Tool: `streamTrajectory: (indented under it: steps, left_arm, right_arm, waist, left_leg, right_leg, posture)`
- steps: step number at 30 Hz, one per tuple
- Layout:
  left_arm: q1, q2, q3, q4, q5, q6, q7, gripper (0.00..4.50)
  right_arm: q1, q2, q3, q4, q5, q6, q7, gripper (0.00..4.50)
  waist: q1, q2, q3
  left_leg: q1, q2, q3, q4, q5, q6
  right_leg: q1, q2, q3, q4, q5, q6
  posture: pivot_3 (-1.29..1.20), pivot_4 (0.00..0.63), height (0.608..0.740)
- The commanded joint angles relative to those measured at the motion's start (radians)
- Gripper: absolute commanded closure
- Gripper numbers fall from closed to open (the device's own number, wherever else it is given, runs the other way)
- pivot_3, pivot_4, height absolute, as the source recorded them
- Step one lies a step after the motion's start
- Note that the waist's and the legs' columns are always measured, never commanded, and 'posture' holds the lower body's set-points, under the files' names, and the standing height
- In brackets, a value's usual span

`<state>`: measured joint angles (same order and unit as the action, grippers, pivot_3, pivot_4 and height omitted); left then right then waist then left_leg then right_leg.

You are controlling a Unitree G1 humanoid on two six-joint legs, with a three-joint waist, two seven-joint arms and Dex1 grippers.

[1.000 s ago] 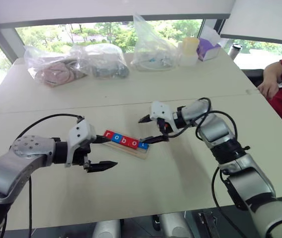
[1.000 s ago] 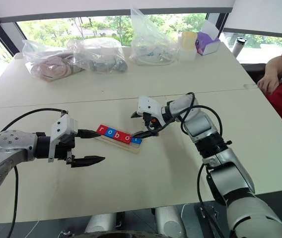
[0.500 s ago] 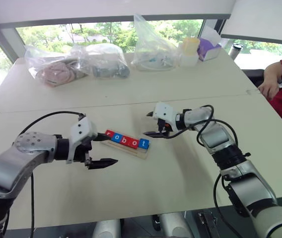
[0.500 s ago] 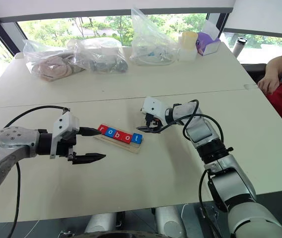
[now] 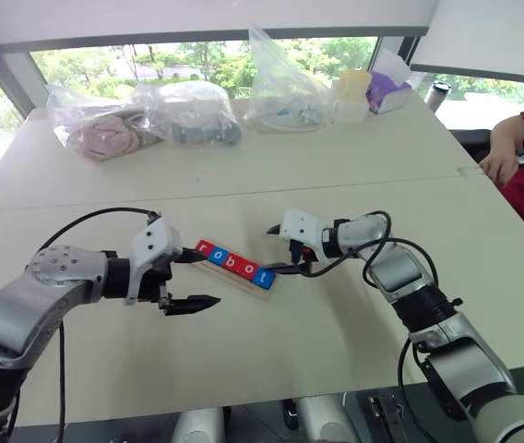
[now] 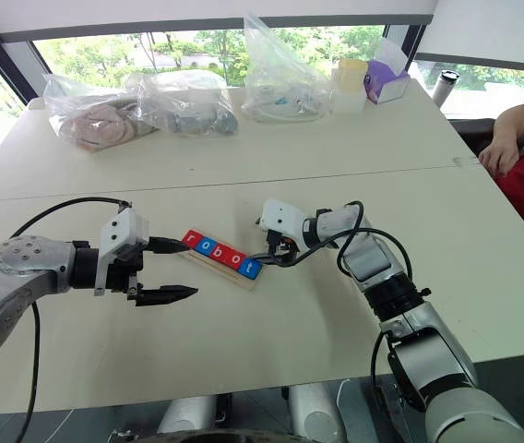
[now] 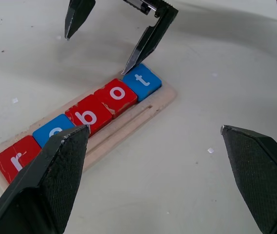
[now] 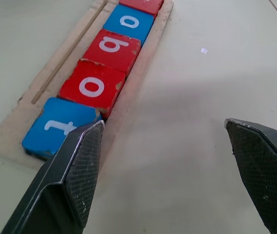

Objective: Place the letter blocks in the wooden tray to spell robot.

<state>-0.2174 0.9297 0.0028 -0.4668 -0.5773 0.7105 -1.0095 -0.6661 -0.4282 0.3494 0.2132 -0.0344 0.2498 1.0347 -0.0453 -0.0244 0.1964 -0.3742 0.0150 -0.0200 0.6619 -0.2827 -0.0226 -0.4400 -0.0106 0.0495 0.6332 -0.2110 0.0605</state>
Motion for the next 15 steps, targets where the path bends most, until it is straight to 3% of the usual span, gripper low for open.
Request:
streamTrajectory:
  steps: [1,6,9,12,15]
  left_arm:
    - [-0.003,-0.025,0.044,-0.017,-0.024,0.003,0.031,0.00]
    - [0.090,0.010,0.122,-0.035,-0.044,0.027,0.026,0.00]
    - [0.189,0.015,0.217,-0.047,-0.052,0.019,0.045,0.00]
    - [0.362,0.010,0.375,-0.100,-0.098,0.089,0.058,0.00]
    - [0.433,-0.059,0.463,-0.131,-0.158,0.134,0.134,0.00]
  right_arm:
    - [-0.038,-0.007,-0.053,-0.025,0.002,-0.013,-0.050,0.46]
    - [-0.009,-0.055,-0.135,-0.156,0.050,0.094,-0.083,0.46]
    - [0.079,-0.099,-0.212,-0.342,0.145,0.257,-0.069,0.46]
    - [0.310,-0.151,-0.406,-0.664,0.375,0.562,-0.064,0.46]
    - [0.516,-0.161,-0.530,-0.850,0.463,0.729,-0.135,0.46]
  waist:
    - [0.000,0.000,0.000]
    - [-0.002,0.000,0.000]
    - [0.001,0.000,0.000]
    - [0.007,0.000,0.000]
    - [0.014,0.000,-0.001]
  left_leg:
    - [0.000,0.000,0.000,0.000,0.000,0.000]
    - [0.000,0.000,0.000,0.000,0.000,0.000]
    - [-0.001,0.001,-0.001,-0.001,0.000,0.000]
    - [-0.002,0.001,-0.002,-0.002,0.000,0.000]
    - [-0.001,0.001,-0.003,-0.003,-0.001,0.002]
  right_leg:
    - [0.000,0.000,0.000,0.000,0.000,0.000]
    - [0.000,0.000,0.000,0.000,0.000,0.000]
    - [-0.001,0.000,0.000,0.000,0.000,0.000]
    - [-0.001,-0.001,-0.001,-0.001,-0.002,0.001]
    - [0.000,-0.004,-0.002,-0.001,-0.004,0.004]
  posture:
    - [0.00,0.150,0.740]
    - [0.00,0.150,0.740]
    - [0.00,0.150,0.740]
    - [0.00,0.150,0.740]
    - [0.00,0.150,0.740]
